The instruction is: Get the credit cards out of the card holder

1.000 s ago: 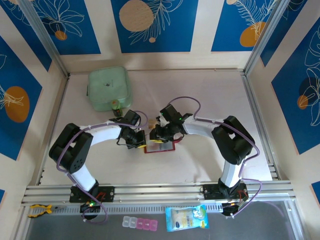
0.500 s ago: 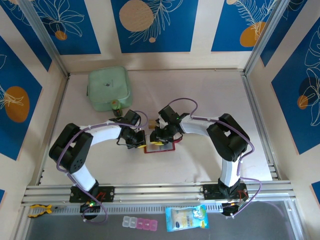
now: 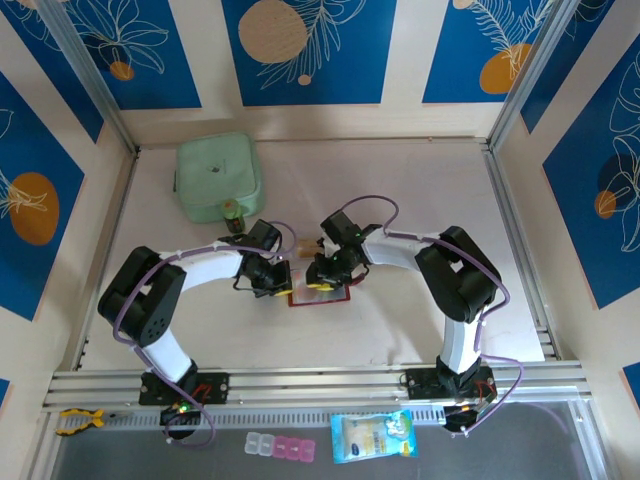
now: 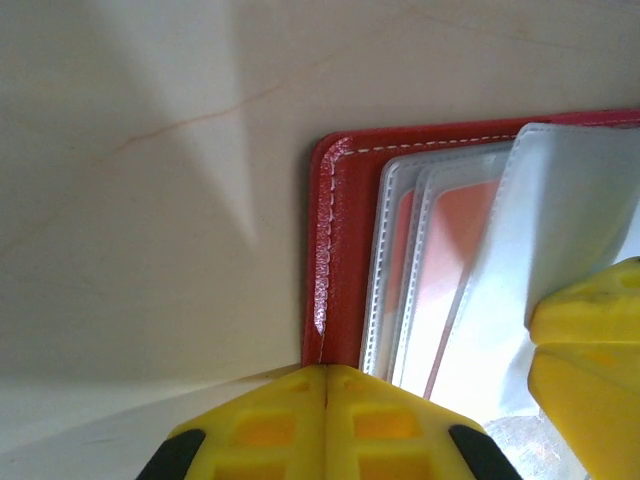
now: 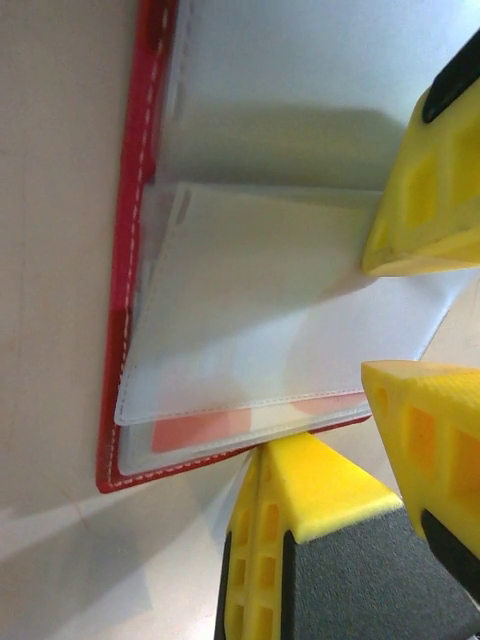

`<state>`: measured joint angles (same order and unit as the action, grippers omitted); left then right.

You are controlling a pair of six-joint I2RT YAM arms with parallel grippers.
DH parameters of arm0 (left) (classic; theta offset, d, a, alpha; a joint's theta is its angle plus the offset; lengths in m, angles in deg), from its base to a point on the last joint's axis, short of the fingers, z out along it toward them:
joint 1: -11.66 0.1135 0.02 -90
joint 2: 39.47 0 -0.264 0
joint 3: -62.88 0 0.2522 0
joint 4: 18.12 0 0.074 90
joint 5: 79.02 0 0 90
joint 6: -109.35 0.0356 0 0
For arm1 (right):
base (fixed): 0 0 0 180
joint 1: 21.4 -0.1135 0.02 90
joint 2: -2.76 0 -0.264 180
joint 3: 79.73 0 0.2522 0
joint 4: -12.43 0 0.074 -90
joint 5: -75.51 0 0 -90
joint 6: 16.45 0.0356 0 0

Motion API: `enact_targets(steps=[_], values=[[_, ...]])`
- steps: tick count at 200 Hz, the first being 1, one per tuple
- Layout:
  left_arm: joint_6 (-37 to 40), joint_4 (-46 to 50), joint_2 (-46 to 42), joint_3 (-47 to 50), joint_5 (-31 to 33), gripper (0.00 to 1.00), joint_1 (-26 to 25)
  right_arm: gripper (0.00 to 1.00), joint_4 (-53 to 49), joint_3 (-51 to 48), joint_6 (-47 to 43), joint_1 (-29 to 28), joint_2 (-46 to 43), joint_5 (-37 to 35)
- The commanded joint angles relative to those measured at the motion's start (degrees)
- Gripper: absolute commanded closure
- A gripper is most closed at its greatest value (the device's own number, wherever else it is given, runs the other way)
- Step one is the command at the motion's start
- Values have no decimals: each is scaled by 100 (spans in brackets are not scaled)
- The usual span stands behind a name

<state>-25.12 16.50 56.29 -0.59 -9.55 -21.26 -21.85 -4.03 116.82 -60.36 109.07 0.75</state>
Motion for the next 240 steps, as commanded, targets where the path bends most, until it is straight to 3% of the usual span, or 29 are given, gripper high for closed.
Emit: enact_targets(steps=[1, 81, 157, 240], values=[[110, 401, 9, -116, 218, 99, -38, 71, -238, -63, -116, 43, -118, -94], [188, 722, -123, -556, 283, 98, -28, 74, -15, -235, -248, 134, -140, 263], [-34, 479, -208, -689, -76, 94, -117, 77, 291, -488, -371, 231, -246, 588], [-317, 72, 105, -724, -258, 82, -364, 81, 825, -879, -326, 403, -314, 1011]])
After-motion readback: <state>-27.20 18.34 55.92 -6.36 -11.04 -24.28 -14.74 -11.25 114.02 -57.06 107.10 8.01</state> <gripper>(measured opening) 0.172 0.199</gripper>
